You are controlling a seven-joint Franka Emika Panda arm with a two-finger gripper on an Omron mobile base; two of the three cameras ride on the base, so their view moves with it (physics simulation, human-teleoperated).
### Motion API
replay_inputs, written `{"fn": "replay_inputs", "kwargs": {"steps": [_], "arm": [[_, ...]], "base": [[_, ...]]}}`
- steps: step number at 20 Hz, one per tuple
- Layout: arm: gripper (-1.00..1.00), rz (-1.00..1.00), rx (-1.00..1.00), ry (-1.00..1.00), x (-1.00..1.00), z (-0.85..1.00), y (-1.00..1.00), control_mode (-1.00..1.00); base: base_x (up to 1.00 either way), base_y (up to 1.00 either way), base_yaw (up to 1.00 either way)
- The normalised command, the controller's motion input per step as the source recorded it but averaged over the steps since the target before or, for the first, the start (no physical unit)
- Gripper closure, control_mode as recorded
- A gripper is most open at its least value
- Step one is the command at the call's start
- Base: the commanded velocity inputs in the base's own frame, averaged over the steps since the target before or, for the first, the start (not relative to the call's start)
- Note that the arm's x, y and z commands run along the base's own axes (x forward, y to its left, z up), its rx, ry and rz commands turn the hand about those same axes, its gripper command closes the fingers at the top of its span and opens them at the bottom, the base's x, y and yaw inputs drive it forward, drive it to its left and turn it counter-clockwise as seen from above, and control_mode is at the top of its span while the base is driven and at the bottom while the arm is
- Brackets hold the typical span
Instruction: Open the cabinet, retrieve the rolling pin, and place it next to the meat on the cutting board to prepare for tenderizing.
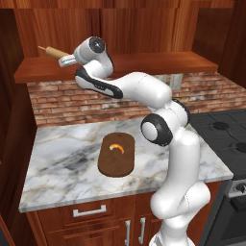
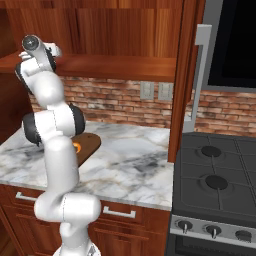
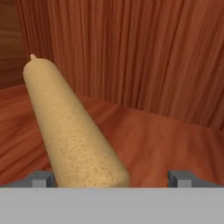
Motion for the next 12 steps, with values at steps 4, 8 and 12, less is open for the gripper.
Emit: {"fn": "replay_inputs", "kwargs": {"steps": [4, 8, 12], "arm": [[-1.0, 0.0, 0.0, 0.0, 0.11, 0.0, 0.18, -1.0], [1.0, 0.0, 0.0, 0.0, 0.15, -0.03, 0.27, -1.0], [1.0, 0.0, 0.0, 0.0, 0.14, -0.1, 0.27, -1.0]], "base": [[0.0, 0.0, 0.0], [0.0, 0.0, 0.0], [0.0, 0.0, 0.0]]}}
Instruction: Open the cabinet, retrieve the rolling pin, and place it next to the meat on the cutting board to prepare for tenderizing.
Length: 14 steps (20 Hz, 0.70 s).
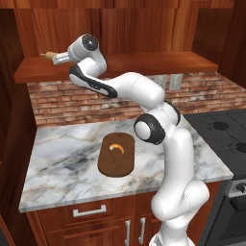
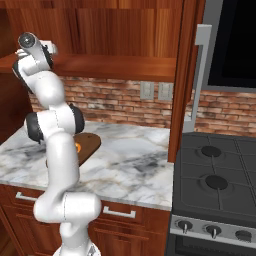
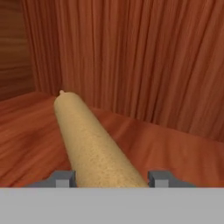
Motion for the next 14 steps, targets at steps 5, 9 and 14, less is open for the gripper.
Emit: {"fn": "replay_inputs", "kwargs": {"steps": [5, 9, 14], "arm": [[1.0, 0.0, 0.0, 0.0, 0.03, -0.08, 0.24, -1.0], [1.0, 0.0, 0.0, -0.01, -0.11, -0.12, 0.19, -1.0], [1.0, 0.0, 0.0, -0.07, -0.24, -0.08, 0.13, -1.0]], "base": [[0.0, 0.0, 0.0], [0.0, 0.0, 0.0], [0.0, 0.0, 0.0]]}}
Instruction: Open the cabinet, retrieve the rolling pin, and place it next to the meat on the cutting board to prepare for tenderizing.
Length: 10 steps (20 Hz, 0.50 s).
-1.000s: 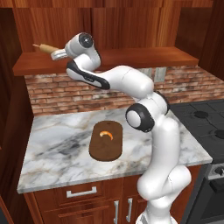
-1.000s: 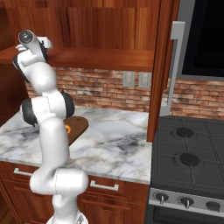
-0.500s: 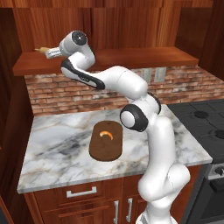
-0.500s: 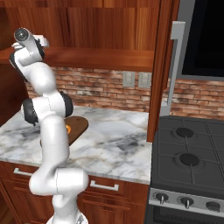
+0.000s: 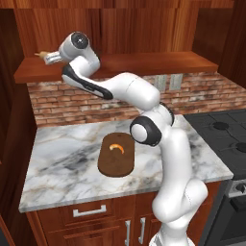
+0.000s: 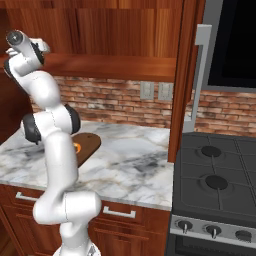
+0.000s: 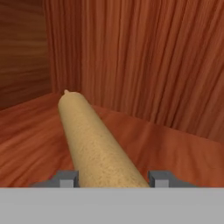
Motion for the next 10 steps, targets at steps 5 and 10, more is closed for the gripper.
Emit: {"fn": "replay_inputs", "kwargs": {"steps": [5, 10], "arm": [[1.0, 0.0, 0.0, -0.13, -0.51, 0.0, 0.07, -1.0], [1.0, 0.0, 0.02, -0.15, -0.77, 0.0, 0.01, -1.0]], "base": [[0.0, 0.0, 0.0], [0.0, 0.0, 0.0]]}}
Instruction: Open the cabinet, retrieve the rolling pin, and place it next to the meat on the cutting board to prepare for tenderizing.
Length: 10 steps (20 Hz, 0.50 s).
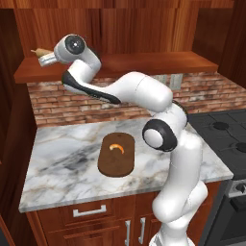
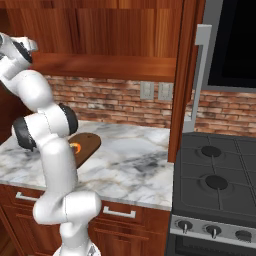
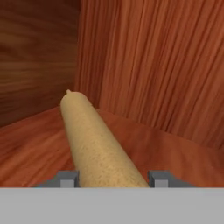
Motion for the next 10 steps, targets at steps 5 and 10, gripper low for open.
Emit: {"fn": "replay_inputs", "kwargs": {"steps": [5, 10], "arm": [[1.0, 0.0, 0.07, -0.12, -0.86, 0.01, 0.0, -1.0], [1.0, 0.0, 0.14, -0.1, -0.88, 0.19, -0.3, -1.0]], "base": [[0.0, 0.0, 0.0], [0.0, 0.0, 0.0]]}}
